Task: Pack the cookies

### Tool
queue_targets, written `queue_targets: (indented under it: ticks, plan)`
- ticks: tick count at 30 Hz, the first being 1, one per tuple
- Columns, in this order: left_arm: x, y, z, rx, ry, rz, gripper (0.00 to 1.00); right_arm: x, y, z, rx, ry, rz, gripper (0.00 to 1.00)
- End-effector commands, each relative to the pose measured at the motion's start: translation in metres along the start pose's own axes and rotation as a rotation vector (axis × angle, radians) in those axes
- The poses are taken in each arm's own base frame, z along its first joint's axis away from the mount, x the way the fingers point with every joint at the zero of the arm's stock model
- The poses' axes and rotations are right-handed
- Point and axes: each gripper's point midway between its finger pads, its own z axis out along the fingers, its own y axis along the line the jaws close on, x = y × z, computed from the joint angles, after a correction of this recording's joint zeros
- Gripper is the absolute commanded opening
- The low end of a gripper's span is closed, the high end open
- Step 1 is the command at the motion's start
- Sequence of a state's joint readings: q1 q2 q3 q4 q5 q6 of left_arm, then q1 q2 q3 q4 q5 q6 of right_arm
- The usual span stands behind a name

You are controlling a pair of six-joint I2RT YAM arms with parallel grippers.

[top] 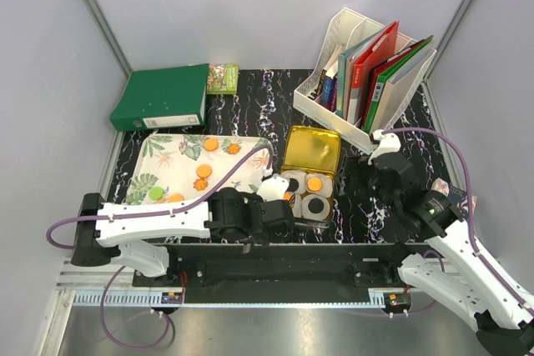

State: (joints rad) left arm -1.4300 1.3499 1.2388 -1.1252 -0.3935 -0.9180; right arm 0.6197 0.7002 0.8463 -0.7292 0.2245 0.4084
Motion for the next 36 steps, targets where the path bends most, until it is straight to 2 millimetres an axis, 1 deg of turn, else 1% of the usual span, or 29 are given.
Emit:
queue_targets:
  ticks: [1,4,5,8,12,15,19,20,22,23,24,25,26,27,28,29,30,31,32,33,34,36]
  plan:
    - [-0.011,-0.008,-0.001,0.019,-0.046,-0.032,0.18,-0.009,0.001,0.0,-0.001,-0.04,0.007,1.0]
    - [-0.013,-0.008,-0.001,0.017,-0.049,-0.032,0.3,-0.009,0.001,0.0,-0.002,-0.037,0.006,1.0]
    - [-0.013,-0.009,-0.002,0.019,-0.05,-0.031,0.37,-0.008,0.001,0.0,-0.001,-0.036,0.007,1.0]
    - [-0.015,-0.009,-0.002,0.015,-0.058,-0.034,0.46,-0.008,0.001,0.0,-0.003,-0.035,0.006,1.0]
    - [-0.02,-0.009,-0.005,0.016,-0.075,-0.042,0.51,-0.008,0.001,0.001,-0.003,-0.032,0.004,1.0]
    - [-0.024,-0.01,-0.007,0.019,-0.089,-0.046,0.53,-0.008,0.001,0.001,-0.003,-0.032,0.005,1.0]
    - [-0.032,0.002,-0.016,-0.013,-0.139,-0.098,0.53,-0.008,0.002,0.001,-0.005,-0.032,0.004,1.0]
    - [-0.039,0.009,-0.023,-0.021,-0.178,-0.12,0.53,-0.008,0.002,0.001,-0.005,-0.032,0.004,1.0]
    - [-0.041,0.023,-0.03,-0.044,-0.21,-0.163,0.52,-0.008,0.001,0.001,-0.003,-0.032,0.004,1.0]
    - [-0.047,0.034,-0.037,-0.053,-0.246,-0.196,0.51,-0.008,0.002,0.001,-0.005,-0.032,0.005,1.0]
    - [-0.044,0.045,-0.037,-0.077,-0.243,-0.207,0.5,-0.007,0.002,0.001,-0.004,-0.03,0.003,1.0]
    - [-0.047,0.058,-0.035,-0.103,-0.247,-0.255,0.48,-0.007,0.001,0.002,-0.003,-0.027,0.003,1.0]
    - [-0.047,0.068,-0.039,-0.096,-0.254,-0.29,0.48,-0.007,0.002,0.002,-0.007,-0.028,0.005,1.0]
    - [-0.041,0.08,-0.034,-0.125,-0.241,-0.309,0.48,-0.007,0.002,0.002,-0.006,-0.027,0.004,1.0]
    - [-0.044,0.099,-0.036,-0.143,-0.259,-0.373,0.47,-0.007,0.003,0.002,-0.01,-0.025,0.004,1.0]
    - [-0.043,0.11,-0.034,-0.165,-0.262,-0.396,0.47,-0.006,0.003,0.002,-0.008,-0.024,0.003,1.0]
    - [-0.037,0.123,-0.027,-0.201,-0.252,-0.415,0.47,-0.007,0.003,0.003,-0.011,-0.026,0.005,1.0]
    - [-0.039,0.144,-0.028,-0.24,-0.266,-0.464,0.48,-0.007,0.003,0.003,-0.011,-0.026,0.004,1.0]
    - [-0.034,0.156,-0.021,-0.275,-0.255,-0.47,0.48,-0.007,0.003,0.003,-0.012,-0.025,0.002,1.0]
    - [-0.038,0.163,-0.017,-0.288,-0.267,-0.47,0.48,-0.007,0.004,0.002,-0.014,-0.025,0.002,1.0]
    - [-0.04,0.179,-0.014,-0.33,-0.271,-0.509,0.48,-0.006,0.004,0.003,-0.016,-0.023,0.003,1.0]
    - [-0.042,0.191,-0.003,-0.378,-0.277,-0.507,0.48,-0.007,0.004,0.002,-0.018,-0.026,0.001,1.0]
